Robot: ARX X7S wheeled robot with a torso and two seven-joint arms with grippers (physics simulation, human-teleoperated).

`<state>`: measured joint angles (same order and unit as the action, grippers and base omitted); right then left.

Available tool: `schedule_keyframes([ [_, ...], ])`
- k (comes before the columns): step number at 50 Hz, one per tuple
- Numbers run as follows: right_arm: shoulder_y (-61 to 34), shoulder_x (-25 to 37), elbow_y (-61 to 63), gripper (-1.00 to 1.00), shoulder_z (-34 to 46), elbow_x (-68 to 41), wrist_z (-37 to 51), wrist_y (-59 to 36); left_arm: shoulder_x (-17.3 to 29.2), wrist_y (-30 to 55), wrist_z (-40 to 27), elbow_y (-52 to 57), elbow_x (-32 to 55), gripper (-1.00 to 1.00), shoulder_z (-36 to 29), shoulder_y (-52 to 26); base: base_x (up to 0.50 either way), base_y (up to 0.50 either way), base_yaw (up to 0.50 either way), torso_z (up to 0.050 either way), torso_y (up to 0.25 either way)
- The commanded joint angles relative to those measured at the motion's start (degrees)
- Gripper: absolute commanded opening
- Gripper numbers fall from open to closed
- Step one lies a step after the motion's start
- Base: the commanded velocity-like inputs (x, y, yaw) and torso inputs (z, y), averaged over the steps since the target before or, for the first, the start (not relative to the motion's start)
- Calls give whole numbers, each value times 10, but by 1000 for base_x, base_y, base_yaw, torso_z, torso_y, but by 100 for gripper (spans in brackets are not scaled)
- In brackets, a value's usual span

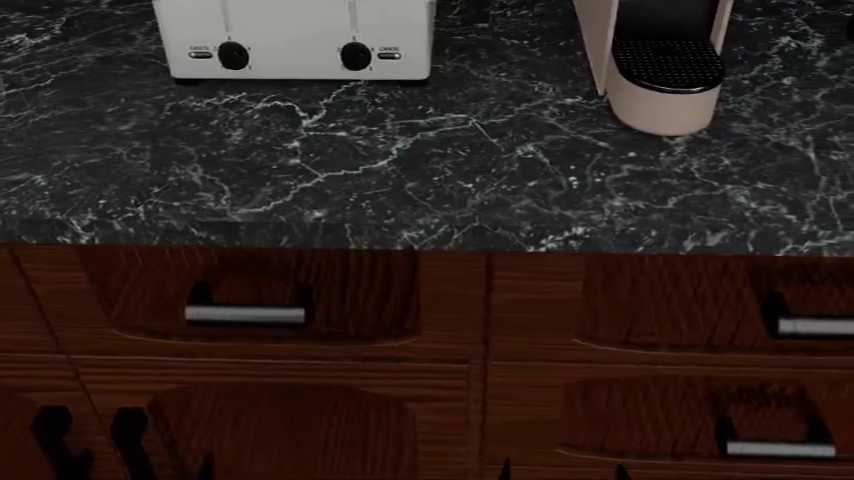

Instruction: Open the right drawer.

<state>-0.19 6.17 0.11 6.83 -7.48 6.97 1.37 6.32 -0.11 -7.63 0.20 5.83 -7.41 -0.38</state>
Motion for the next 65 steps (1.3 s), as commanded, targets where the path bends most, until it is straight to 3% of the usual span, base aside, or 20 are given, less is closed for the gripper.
schedule_keyframes([
  [1,-2,6,-3,100,7,-8,6,1,5,-1,-6,-3,9,100,-5,-2,0,-156,0,0,0],
  [65,-3,29,-1,100,33,-32,35,10,30,-38,-14,1,41,100,-36,3,0,-155,0,0,0],
])
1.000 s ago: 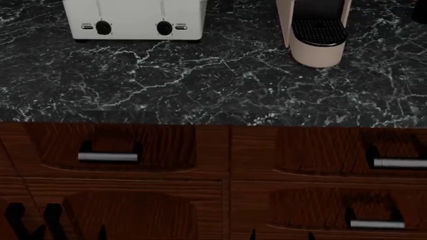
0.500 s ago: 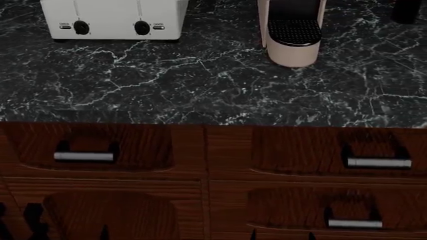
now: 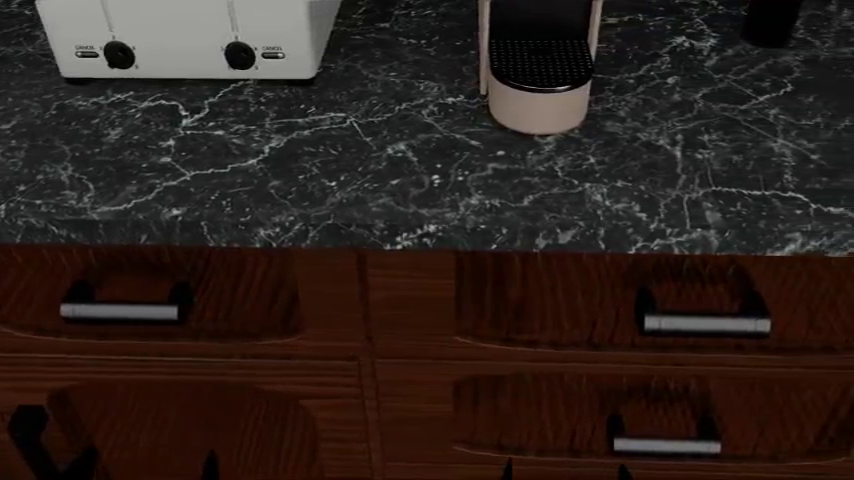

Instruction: Open the right drawer.

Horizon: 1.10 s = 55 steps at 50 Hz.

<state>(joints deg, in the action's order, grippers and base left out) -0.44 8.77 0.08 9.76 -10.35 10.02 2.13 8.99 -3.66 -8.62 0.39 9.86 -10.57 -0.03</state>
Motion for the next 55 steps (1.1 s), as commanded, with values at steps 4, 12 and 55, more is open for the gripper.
schedule_keyframes([
  [4,0,4,1,100,5,-4,6,1,5,-1,-6,2,2,100,-6,0,0,-155,0,0,0],
  [12,-2,6,-3,100,8,-7,7,4,7,-4,-7,0,3,100,-10,-1,0,-155,0,0,0],
  [55,-1,18,4,100,22,-19,21,5,18,-7,-21,0,12,100,-24,-3,0,-155,0,0,0],
])
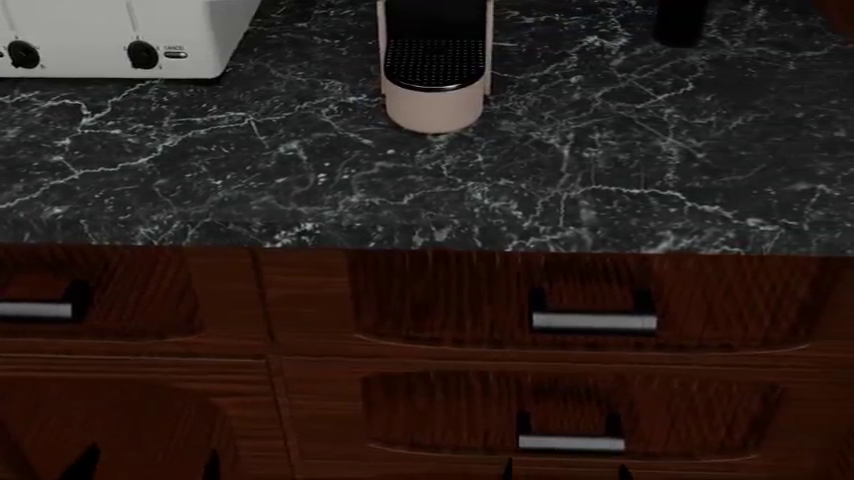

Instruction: Open the right drawer.

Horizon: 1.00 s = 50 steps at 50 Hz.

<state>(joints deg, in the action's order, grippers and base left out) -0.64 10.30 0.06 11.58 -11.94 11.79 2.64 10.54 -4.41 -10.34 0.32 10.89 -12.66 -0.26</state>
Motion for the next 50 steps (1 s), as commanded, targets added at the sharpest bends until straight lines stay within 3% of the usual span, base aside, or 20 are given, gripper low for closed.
schedule_keyframes([
  [1,2,4,7,100,4,-4,3,-1,3,3,-5,4,2,100,-4,0,0,-156,0,0,0],
  [34,0,10,2,100,12,-8,14,4,15,-6,-7,6,-2,100,-22,1,0,-56,0,0,-5],
  [50,-3,13,-3,100,16,-14,16,6,19,-6,-9,6,-1,100,-29,-1,-1,0,0,0,-249],
])
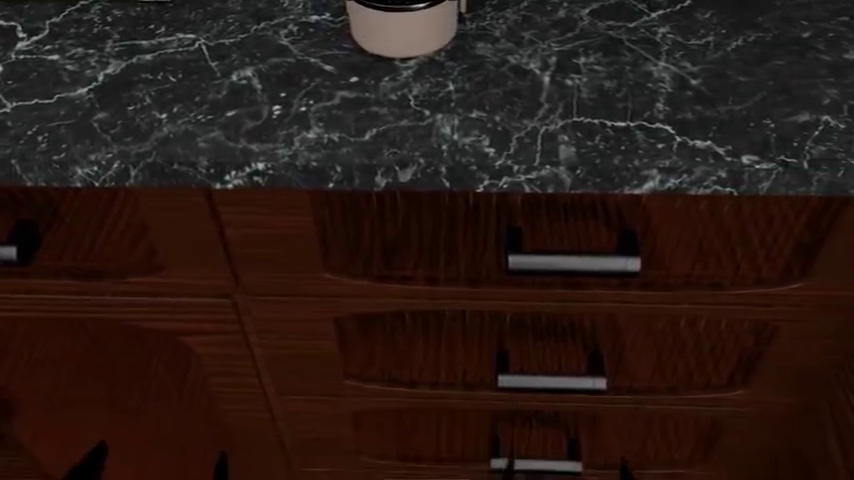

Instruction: Open the right drawer.

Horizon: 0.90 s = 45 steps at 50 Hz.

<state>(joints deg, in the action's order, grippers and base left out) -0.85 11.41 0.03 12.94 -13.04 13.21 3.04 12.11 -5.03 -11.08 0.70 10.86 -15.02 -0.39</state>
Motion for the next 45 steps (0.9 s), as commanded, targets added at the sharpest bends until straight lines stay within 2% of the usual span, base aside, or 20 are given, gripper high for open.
schedule_keyframes([
  [1,0,3,0,100,3,-3,3,1,4,-1,-2,2,0,100,-5,0,0,0,0,0,-250],
  [24,-1,7,1,100,11,0,10,4,8,-6,-9,-2,8,100,-9,-1,-1,0,0,0,-235],
  [45,-2,11,0,100,13,-11,10,7,12,-22,-6,4,21,100,-13,2,18,-2,0,0,0],
])
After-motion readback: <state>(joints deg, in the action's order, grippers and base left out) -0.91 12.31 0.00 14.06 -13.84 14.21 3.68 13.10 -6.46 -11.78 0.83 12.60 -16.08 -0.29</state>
